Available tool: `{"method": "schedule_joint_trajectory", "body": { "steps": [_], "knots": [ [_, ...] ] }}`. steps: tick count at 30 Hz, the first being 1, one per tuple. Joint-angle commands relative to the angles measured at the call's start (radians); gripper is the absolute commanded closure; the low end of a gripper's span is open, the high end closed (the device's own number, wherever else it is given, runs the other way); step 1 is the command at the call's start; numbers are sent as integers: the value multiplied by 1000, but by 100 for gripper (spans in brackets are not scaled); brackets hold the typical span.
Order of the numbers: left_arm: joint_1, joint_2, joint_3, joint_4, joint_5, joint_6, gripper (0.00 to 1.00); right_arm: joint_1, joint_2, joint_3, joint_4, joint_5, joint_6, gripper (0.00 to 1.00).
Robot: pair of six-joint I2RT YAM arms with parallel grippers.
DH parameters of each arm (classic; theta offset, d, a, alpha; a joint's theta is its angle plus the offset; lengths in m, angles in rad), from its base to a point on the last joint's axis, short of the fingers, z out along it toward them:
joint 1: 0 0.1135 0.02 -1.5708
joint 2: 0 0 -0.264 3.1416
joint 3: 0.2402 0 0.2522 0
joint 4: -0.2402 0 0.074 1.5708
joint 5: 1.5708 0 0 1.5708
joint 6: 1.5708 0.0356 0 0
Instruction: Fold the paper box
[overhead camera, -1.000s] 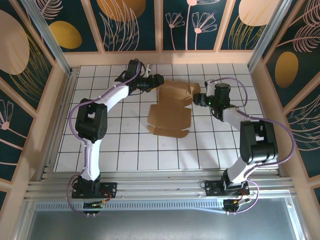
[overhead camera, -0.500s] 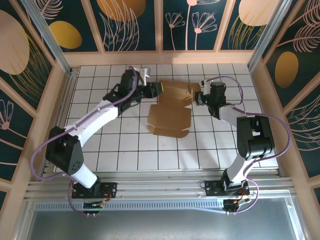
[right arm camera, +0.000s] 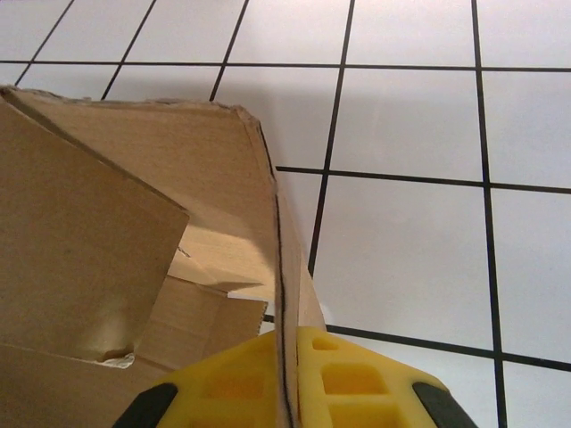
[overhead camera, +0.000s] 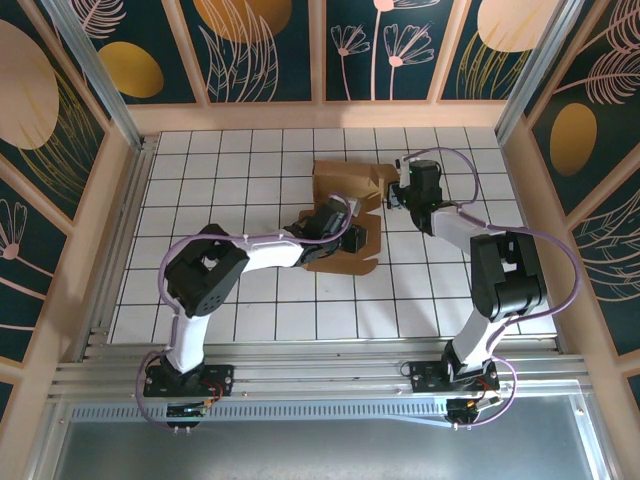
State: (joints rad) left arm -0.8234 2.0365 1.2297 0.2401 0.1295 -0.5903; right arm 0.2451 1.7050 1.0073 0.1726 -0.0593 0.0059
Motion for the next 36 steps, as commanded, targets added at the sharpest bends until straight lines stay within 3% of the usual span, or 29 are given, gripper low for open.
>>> {"method": "schedule_joint_trajectory", "body": {
  "steps": [1, 12, 26, 36],
  "knots": [
    [7, 49, 50, 55, 15, 15, 85, 9, -9, 38, -32, 30, 18, 90],
    [7, 207, 135, 73, 128, -11, 85, 16, -10, 46, -85, 16, 146, 94],
    [7, 278, 157, -50, 17, 13, 89, 22, 47, 171, -276, -73, 416, 100],
    [7, 291, 186, -68, 2, 17, 88, 62, 64, 233, -402, -30, 420, 95]
  ]
}}
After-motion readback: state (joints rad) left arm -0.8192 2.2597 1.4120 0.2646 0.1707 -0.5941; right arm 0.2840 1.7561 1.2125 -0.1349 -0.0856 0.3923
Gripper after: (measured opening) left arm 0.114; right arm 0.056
